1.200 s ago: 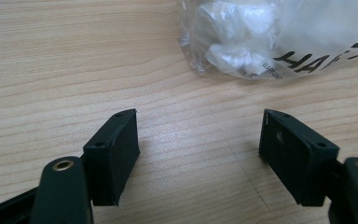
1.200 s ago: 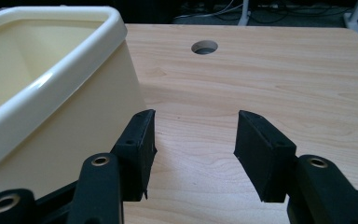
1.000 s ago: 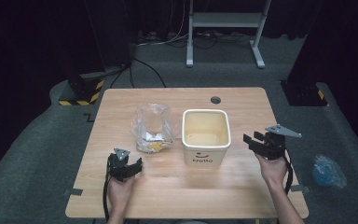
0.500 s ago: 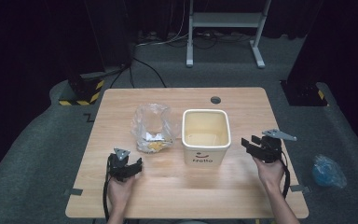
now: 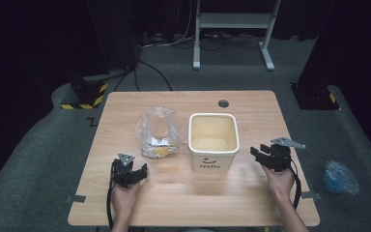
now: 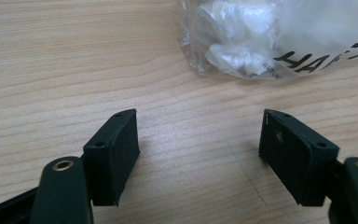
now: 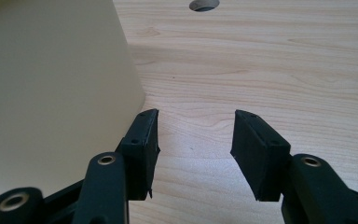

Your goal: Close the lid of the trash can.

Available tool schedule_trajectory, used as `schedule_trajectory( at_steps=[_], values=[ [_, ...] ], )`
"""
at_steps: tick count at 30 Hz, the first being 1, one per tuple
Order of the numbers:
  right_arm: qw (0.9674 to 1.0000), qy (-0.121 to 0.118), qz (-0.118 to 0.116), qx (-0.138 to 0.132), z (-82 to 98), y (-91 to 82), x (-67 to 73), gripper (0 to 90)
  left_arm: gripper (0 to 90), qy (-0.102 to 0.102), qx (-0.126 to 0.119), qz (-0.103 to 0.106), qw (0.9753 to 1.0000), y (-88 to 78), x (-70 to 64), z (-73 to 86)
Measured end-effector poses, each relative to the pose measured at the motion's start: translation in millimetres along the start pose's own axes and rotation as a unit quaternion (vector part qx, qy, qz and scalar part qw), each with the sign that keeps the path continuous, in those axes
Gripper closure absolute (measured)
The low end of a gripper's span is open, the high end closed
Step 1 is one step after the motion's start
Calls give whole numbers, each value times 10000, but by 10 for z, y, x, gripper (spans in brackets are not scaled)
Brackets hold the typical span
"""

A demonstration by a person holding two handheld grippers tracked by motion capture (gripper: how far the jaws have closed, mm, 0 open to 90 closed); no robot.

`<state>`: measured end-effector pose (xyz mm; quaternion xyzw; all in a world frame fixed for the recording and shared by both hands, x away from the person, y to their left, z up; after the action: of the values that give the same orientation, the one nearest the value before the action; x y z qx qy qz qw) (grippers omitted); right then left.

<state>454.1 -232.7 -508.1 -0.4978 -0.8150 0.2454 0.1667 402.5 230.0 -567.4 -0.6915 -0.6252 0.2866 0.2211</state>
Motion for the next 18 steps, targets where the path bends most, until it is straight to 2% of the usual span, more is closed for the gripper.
schedule_trajectory(
  at_steps=[6, 12, 18],
  values=[
    [10000, -41, 30, 29, 35, 56, 0, 506, 284, 0, 0, 0, 10000, 0, 0, 0],
    [9999, 34, 80, 131, 138, 117, -46, 505, 284, 0, -1, -2, 10000, 0, 0, 0],
    [9992, 9, 278, 281, 203, 171, -118, 502, 284, -2, -2, -2, 10000, 0, 0, 0]
  ],
)
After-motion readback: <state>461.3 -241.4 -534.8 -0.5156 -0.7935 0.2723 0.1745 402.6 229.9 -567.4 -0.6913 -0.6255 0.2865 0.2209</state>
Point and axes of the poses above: each handheld gripper's, and its own axes: y roughly forward along the jaws, z roughly out of its underside, x roughly to its left, the point moved 6 cm from there along y, roughly forward along the jaws, and after that the axes turned 9 degrees about -y, right-handed, at the moved point
